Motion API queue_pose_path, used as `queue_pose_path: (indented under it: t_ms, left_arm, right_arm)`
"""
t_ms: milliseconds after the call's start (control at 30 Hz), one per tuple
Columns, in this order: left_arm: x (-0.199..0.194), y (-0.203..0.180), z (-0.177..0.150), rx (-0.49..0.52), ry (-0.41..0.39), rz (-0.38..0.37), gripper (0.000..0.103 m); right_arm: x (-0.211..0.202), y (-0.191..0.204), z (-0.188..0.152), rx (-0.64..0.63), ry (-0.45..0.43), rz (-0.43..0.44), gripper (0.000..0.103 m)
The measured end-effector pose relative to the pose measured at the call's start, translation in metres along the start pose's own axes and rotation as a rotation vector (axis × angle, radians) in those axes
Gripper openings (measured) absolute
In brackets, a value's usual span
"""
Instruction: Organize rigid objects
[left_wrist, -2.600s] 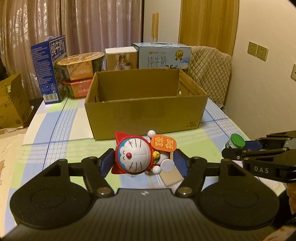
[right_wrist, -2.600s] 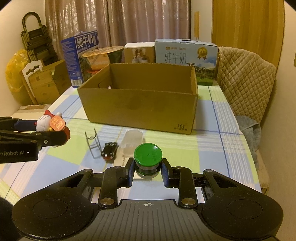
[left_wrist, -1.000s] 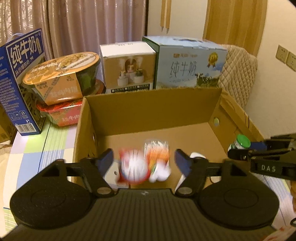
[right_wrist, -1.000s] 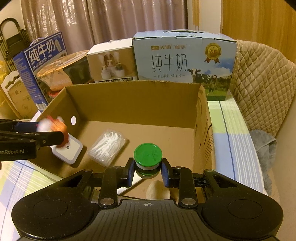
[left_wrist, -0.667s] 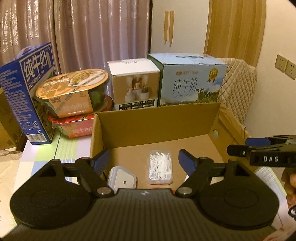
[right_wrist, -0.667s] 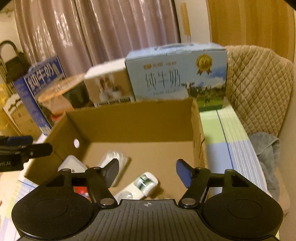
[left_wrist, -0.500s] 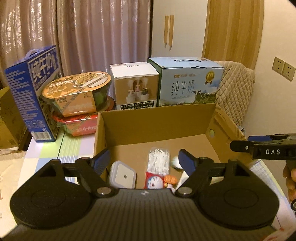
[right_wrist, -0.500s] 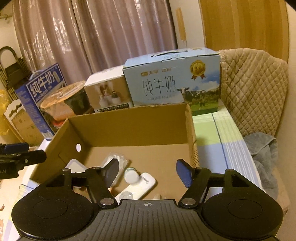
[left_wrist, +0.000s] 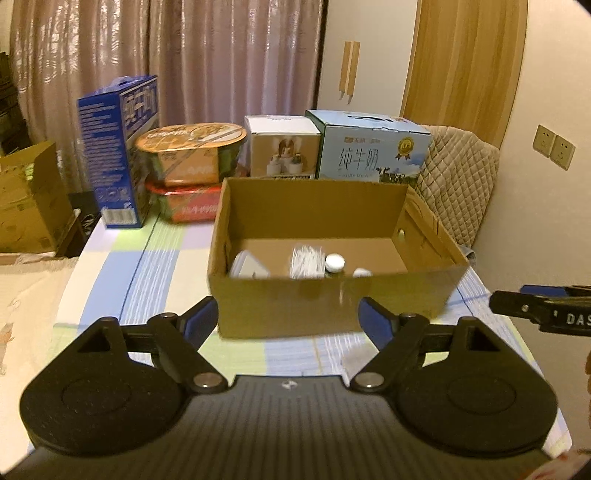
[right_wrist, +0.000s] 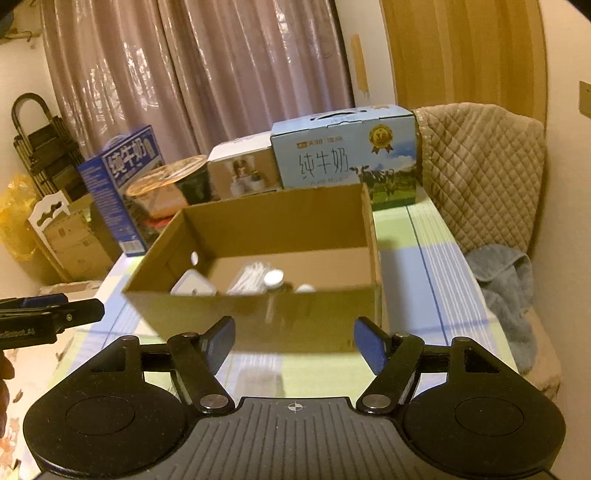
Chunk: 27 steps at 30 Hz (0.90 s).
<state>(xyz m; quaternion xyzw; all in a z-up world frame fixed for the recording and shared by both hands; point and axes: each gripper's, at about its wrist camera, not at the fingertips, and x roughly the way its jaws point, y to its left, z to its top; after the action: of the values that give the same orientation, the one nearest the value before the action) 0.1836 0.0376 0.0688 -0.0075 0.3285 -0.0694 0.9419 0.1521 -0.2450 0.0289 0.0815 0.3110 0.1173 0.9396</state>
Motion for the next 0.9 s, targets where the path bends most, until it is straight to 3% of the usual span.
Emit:
queue_pose_path:
  t_ms: [233,533,900]
  left_arm:
    - [-0.052,0.0,-0.047,-0.022,-0.019,0.02,0.082]
    - [-0.081,-0.004,-0.096,-0.038,0.023,-0.015,0.082]
    - [-0.088,-0.007,-0.108,-0.012,0.034,-0.029,0.082]
  right_arm:
    - [-0.057,0.017,-0.048,-0.038,-0.031,-0.011,0.07]
    - [-0.086,0.022,-0.098,-0.009,0.021,-0.003,0.071]
    - [-0.096,0.026,-0.101,-0.028,0.022,-0.01,0.071]
